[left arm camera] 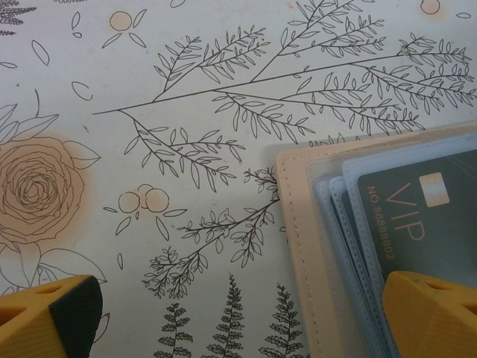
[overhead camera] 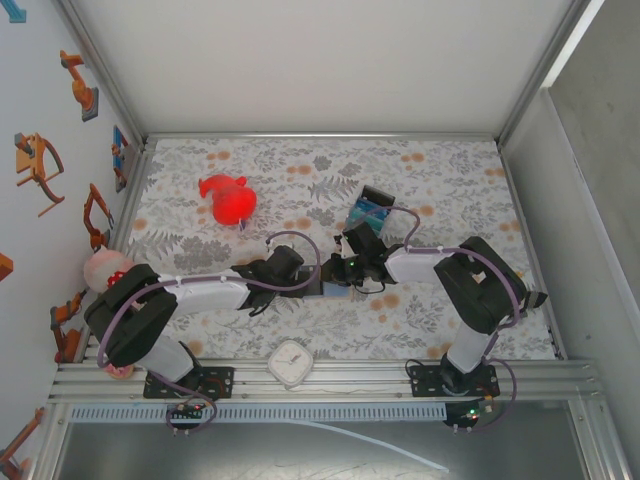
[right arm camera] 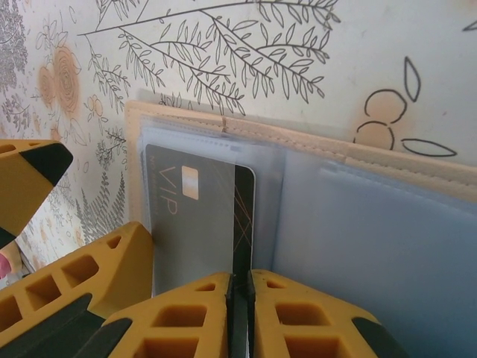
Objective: Take the credit cards out of the card holder
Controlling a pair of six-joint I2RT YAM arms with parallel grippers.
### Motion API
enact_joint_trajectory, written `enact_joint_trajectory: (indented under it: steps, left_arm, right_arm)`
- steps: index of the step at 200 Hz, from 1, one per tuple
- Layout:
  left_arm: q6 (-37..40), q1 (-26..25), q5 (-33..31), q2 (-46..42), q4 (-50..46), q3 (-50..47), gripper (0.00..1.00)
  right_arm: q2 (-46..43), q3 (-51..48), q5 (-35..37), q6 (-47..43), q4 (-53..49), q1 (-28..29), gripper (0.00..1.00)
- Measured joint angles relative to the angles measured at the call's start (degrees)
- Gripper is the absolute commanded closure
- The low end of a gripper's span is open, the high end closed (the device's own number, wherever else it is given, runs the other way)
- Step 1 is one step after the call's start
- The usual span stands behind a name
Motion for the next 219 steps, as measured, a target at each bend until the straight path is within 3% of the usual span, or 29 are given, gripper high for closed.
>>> enact_joint_trajectory:
  steps: [219]
  left_arm:
    - [-1.03, 0.04, 0.02, 0.59, -0.22, 0.57, 0.03]
  right_arm:
    - [0.85, -1.90, -2.14, 3.04, 4.92, -0.87, 0.82]
